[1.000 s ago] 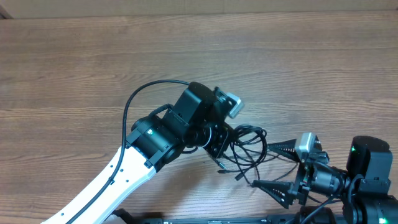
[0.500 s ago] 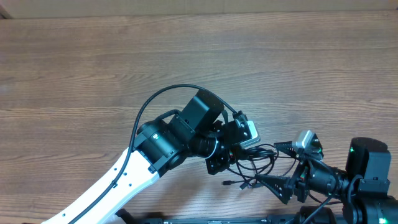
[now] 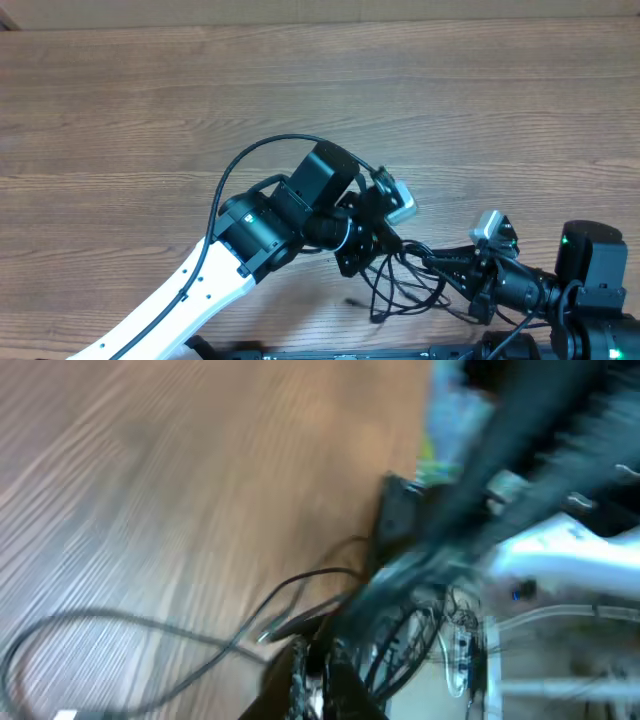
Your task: Untangle cables
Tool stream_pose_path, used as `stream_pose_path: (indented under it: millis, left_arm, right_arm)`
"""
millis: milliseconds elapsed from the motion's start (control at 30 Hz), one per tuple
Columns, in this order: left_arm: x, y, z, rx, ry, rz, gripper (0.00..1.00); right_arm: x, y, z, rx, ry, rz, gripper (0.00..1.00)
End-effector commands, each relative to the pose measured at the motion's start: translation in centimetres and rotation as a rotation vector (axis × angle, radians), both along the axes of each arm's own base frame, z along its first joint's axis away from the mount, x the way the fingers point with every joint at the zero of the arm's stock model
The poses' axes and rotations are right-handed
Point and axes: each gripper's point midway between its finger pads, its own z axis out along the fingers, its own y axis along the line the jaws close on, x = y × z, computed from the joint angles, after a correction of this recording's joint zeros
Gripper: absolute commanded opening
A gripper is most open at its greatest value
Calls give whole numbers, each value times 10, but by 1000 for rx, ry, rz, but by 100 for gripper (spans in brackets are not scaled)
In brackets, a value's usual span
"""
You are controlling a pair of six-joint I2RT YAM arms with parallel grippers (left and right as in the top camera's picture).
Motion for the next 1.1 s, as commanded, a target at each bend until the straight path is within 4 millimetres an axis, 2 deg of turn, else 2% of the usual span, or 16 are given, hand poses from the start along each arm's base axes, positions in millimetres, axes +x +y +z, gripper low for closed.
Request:
stream_pose_path:
  millis: [0, 100, 200, 233, 267, 333, 433, 500, 567, 633, 700, 733, 767, 800, 933, 1067]
  left_arm:
    - [51, 28, -11, 110, 46, 357, 4]
    - [61, 38, -16, 138, 83, 457, 4]
    - [54, 34, -14, 117, 108, 420, 4]
    - [49, 30, -12, 103, 115, 382, 14]
    - [42, 26, -9, 84, 132, 338, 55]
    - [35, 23, -7, 66, 170, 315, 64]
    - [29, 20, -4, 43, 289, 359, 67]
    - [22, 16, 1, 21, 353, 347, 74]
    - [17, 12, 5, 0, 380, 320, 74]
    - [16, 9, 9, -19, 394, 309, 72]
    - [17, 7, 12, -35, 405, 311, 72]
    - [18, 4, 16, -55, 407, 307, 61]
    - [18, 2, 19, -68, 423, 319, 42]
    - [19, -1, 21, -76, 434, 329, 40]
    - [18, -13, 31, -120, 411, 315, 48]
    - [25, -15, 24, -92, 428, 434, 40]
  right_arm:
    - [-3, 2, 5, 10, -21, 15, 4]
    - [-3, 2, 5, 10, -22, 15, 4]
    - [-3, 2, 6, 10, -26, 15, 4]
    - [-2, 2, 6, 11, -27, 13, 4]
    - [0, 2, 8, 18, -25, 5, 4]
    - [9, 1, 15, 65, 12, -48, 4]
    - [26, -5, 25, 136, 95, -175, 4]
    - [33, -8, 28, 162, 127, -228, 4]
    - [39, -13, 27, 172, 155, -290, 4]
    - [54, -29, 21, 181, 221, -453, 4]
    - [56, -30, 23, 197, 233, -470, 4]
    - [56, -28, 25, 207, 228, -459, 4]
    - [55, -25, 30, 222, 216, -431, 4]
    - [53, -20, 35, 240, 206, -398, 4]
    - [47, -12, 44, 272, 195, -329, 4]
    - [47, -8, 54, 326, 213, -308, 4]
